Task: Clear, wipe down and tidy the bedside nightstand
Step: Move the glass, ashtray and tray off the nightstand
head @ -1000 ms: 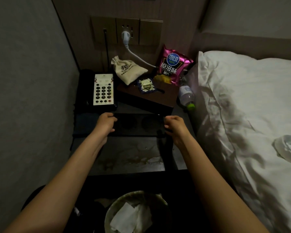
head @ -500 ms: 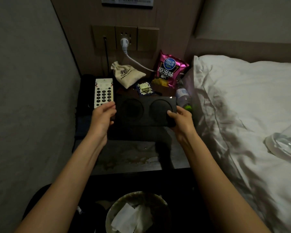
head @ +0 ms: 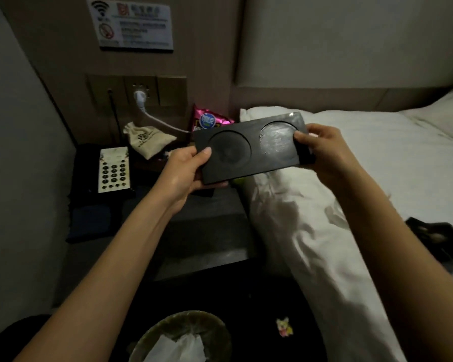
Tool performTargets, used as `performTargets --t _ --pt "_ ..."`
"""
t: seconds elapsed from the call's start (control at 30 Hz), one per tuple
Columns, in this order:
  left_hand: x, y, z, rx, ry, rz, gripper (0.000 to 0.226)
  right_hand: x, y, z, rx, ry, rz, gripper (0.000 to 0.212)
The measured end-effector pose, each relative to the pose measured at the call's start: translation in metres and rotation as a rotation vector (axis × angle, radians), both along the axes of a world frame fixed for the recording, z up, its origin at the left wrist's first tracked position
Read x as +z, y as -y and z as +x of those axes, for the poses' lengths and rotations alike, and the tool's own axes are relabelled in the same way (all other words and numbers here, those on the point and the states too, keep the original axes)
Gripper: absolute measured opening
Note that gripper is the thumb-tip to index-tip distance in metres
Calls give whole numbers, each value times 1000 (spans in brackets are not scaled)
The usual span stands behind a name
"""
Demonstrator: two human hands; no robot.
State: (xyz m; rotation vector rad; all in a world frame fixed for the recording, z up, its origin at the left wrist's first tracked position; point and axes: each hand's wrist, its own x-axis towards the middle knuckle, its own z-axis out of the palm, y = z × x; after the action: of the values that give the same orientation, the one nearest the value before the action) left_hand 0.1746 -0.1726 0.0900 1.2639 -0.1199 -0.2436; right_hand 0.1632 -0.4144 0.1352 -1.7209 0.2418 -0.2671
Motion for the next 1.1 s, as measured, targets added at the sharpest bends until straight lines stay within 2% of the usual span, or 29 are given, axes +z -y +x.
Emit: performTargets --t 0.1,0.27,0.37,0.47,0.53,0.63,0.7,0.87,1.03,1.1 --pt "17 52 -5 -104 28 39 20 24 54 -16 -89 29 -46 8" --pt "39 138 -10 -283 120 127 26 49 153 -35 -298 31 -36 21" --pt "38 177 -9 -311 181 218 22 49 211 -48 -427 62 34 23" --pt "25 204 -7 -301 268 348 22 35 259 -58 -543 15 11 23" --pt "10 210 -8 -340 331 431 38 19 280 -62 -585 -47 -10 20" --pt "-18 222 -14 -430 390 574 73 -11 306 -70 -591 -157 -75 37" --pt "-35 228 -19 -447 378 611 89 -29 311 -75 -567 -224 -138 41" --pt "-61 237 -29 -476 402 616 101 -53 313 -78 -486 -310 -140 41" --pt "-68 241 -39 -391 440 663 119 -61 320 -78 -459 -326 -178 41" --pt "-69 246 -44 -339 478 699 116 -65 321 -79 -436 -337 -171 41"
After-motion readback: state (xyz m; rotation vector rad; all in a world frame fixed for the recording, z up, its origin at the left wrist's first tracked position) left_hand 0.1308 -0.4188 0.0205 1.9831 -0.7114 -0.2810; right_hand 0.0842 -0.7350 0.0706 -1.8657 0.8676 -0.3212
